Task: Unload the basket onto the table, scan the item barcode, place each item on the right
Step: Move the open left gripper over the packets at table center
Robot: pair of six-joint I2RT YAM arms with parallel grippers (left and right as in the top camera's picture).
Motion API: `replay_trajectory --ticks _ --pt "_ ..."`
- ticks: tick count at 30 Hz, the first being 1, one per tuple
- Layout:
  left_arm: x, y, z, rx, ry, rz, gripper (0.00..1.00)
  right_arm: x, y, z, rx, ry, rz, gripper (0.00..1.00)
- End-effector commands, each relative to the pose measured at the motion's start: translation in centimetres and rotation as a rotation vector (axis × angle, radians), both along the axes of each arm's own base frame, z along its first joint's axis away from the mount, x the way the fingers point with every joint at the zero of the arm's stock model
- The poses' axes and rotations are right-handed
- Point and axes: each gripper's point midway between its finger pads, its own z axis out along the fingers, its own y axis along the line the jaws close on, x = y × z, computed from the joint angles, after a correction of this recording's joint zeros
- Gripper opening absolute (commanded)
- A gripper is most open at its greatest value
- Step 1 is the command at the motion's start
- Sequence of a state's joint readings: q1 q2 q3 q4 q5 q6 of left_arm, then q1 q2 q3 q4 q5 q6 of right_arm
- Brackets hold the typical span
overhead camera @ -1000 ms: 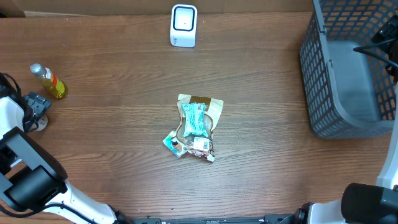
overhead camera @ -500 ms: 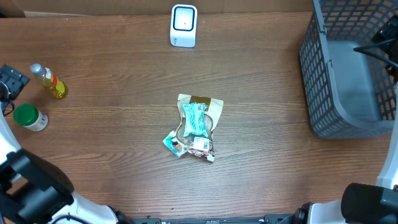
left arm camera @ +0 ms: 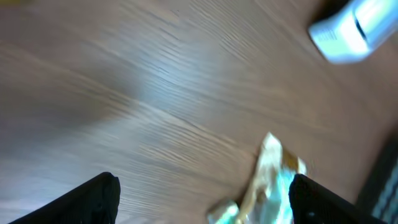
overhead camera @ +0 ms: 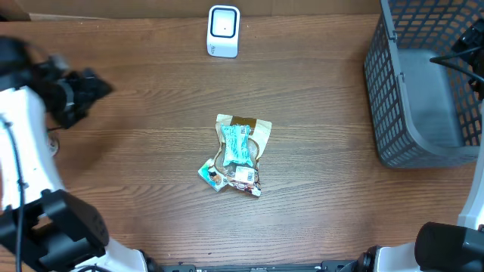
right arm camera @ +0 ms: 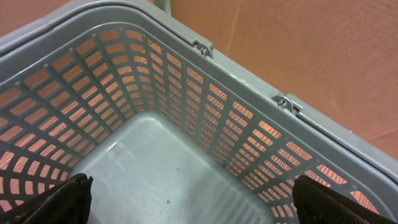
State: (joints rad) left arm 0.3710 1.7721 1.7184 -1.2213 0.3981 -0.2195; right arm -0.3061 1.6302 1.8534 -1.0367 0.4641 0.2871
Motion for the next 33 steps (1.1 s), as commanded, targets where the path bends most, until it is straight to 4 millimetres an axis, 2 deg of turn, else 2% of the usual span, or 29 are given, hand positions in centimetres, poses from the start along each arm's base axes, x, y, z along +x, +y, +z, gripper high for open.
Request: replay_trajectory --ticks 1,5,7,14,18,26,33 --pt "0.3 -5.7 0.8 -0.004 -0.037 -0.199 0.85 -0.1 -0.2 0.4 -0.015 -0.005 -0.008 1.00" --pt "-0.1 -12.1 -0.3 -0.014 -0.004 -0.362 0.86 -0.1 -0.2 0.4 -0.015 -0.005 -0.008 1.00" --pt "-0.5 -14.7 -0.7 -0.014 0.004 -0.429 0.86 -0.1 -0.2 0.4 -0.015 -0.005 -0.008 1.00" --pt "-1.7 -21.2 -2.4 0.002 0.048 -0.574 0.83 -0.1 -0.2 0.4 -0.015 -0.005 -0.008 1.00" --pt "-2.0 -22.7 -3.3 0.045 0.072 -0.590 0.83 -0.1 -0.2 0.4 -0.015 -0.005 -0.008 1.00" --pt "-1.3 -22.8 -4.1 0.077 0.106 -0.464 0.81 -0.1 -0.2 0.4 -0.015 -0.005 -0.008 1.00" --pt "-1.2 -22.8 -4.5 0.068 0.120 -0.433 0.82 -0.1 -0.2 0.4 -0.015 -0.005 -0.008 1.00"
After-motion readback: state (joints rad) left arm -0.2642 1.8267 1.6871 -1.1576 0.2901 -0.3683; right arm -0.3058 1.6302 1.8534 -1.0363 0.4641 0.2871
